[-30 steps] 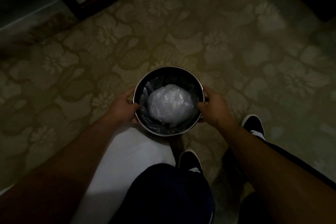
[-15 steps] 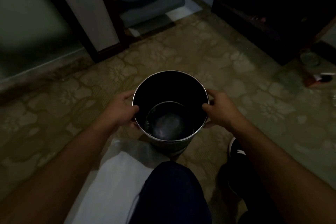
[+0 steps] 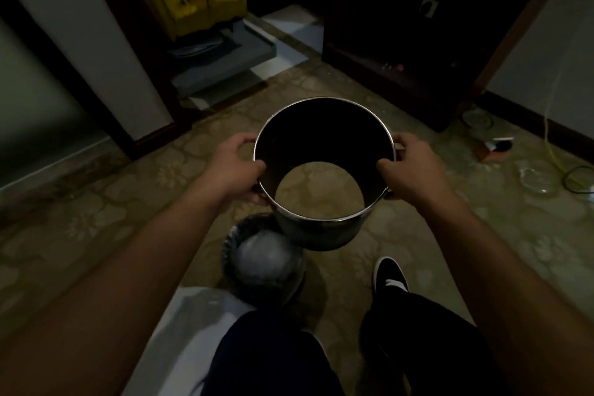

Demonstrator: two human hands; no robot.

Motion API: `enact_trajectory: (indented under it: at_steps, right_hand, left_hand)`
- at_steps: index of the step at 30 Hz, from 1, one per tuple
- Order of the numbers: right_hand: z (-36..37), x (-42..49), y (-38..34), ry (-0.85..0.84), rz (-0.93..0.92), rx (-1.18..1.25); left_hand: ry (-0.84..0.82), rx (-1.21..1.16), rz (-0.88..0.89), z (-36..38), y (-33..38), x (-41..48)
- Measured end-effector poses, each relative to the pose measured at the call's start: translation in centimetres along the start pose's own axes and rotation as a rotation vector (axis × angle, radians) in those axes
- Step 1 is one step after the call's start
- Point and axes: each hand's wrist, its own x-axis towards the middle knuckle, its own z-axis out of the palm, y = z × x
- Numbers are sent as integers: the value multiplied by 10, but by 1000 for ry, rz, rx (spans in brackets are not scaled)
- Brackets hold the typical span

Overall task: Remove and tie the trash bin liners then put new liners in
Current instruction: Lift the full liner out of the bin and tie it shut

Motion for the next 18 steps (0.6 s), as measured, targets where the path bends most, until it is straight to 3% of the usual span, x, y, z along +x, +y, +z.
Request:
enact_trajectory:
  at_steps: [7,12,18]
  right_hand:
    - [-4,50,86,67,92,25]
    - [34,86,147,69,119,-90]
    - [93,110,221,10,237,-52]
  left_hand:
    - [-99,-37,-57,98,-31,69]
    - [-113,14,-125,145,-89,114]
    - [-101,134,-176,176,-152,158]
